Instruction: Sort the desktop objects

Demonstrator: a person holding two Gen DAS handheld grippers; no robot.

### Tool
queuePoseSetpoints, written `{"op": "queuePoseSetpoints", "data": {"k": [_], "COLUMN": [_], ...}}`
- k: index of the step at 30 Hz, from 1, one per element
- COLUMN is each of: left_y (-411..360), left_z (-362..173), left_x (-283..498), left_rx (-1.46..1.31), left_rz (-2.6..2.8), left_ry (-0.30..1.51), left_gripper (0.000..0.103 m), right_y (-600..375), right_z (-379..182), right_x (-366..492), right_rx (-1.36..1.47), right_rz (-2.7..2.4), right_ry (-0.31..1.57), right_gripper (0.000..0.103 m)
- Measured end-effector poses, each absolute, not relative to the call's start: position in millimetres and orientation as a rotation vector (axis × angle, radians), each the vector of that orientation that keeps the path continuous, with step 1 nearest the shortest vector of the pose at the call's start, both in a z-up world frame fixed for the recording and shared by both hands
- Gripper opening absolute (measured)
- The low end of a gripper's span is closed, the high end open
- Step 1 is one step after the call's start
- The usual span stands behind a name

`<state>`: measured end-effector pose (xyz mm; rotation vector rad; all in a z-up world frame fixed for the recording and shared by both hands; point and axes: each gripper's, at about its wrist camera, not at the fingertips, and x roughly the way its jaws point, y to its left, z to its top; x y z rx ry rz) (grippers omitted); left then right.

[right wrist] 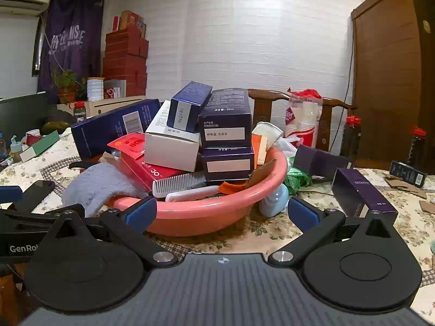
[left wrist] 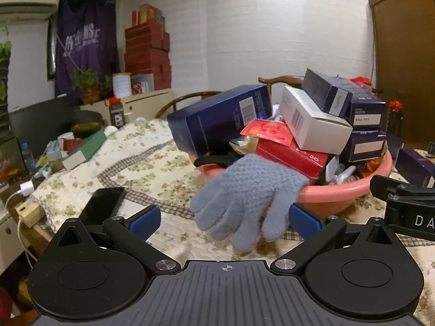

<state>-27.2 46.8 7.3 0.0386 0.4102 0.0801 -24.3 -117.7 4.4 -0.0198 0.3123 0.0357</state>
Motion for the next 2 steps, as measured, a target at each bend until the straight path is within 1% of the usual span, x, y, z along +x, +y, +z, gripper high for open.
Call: {"op": "queuePoseSetpoints", "data": {"k": [2], "left_y": [46.9], "left_z": [7.2], "left_x": [-25.3], "left_rx": [0.034], "left_rz": [0.071], "left_ry": [0.422], "left_gripper": [0.103], "right_y": [-118.7], "right_z": [4.8], "right_x": [-23.3], "right_rx": [-0.013], "right_rz": [0.037], "right_ry": [0.315], "right_gripper": [0.102]}}
